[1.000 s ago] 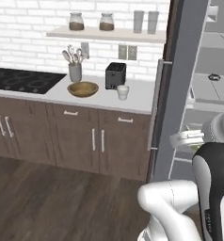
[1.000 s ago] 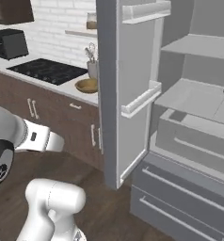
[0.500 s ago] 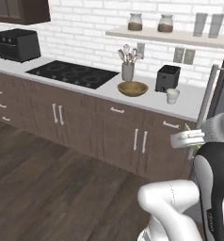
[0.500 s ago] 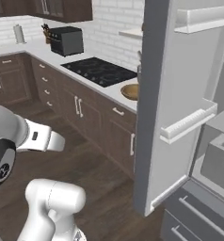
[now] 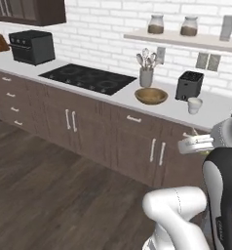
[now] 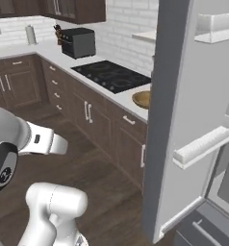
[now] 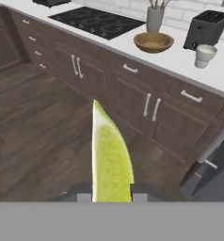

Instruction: Grab a lemon wedge from the fridge and one ice cube from the ice bowl, and put them in the glass of lemonade.

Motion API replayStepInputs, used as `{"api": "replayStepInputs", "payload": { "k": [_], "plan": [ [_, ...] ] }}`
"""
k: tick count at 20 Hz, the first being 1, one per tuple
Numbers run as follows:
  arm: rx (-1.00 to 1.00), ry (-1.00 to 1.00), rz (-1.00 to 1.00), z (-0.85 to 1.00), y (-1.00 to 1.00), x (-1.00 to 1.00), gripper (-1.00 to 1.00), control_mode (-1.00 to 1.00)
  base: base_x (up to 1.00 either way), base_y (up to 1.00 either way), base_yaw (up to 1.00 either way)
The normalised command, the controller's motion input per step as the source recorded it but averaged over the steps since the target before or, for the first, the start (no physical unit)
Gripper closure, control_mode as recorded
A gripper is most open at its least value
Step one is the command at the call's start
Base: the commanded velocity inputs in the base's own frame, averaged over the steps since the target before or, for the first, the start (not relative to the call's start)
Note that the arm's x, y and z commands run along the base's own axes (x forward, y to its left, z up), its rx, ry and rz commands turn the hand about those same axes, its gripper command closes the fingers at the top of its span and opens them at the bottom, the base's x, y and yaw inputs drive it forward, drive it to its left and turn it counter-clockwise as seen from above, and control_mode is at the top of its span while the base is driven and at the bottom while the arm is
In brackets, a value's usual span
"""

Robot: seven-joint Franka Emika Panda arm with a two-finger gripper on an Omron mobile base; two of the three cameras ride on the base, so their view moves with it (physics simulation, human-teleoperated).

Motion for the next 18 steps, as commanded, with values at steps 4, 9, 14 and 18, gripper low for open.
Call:
{"api": "replayStepInputs", "payload": {
  "k": [4,9,14,18],
  "plan": [
    [0.00,0.00,0.00,0.00,0.00,0.00,1.00,1.00,1.00,0.43,0.08],
    [0.00,0.00,0.00,0.00,0.00,0.00,1.00,1.00,1.00,0.25,0.03],
    [0.00,0.00,0.00,0.00,0.00,0.00,1.00,1.00,1.00,0.21,0.00],
    [0.00,0.00,0.00,0.00,0.00,0.00,1.00,1.00,1.00,0.17,-0.03]
  ]
}}
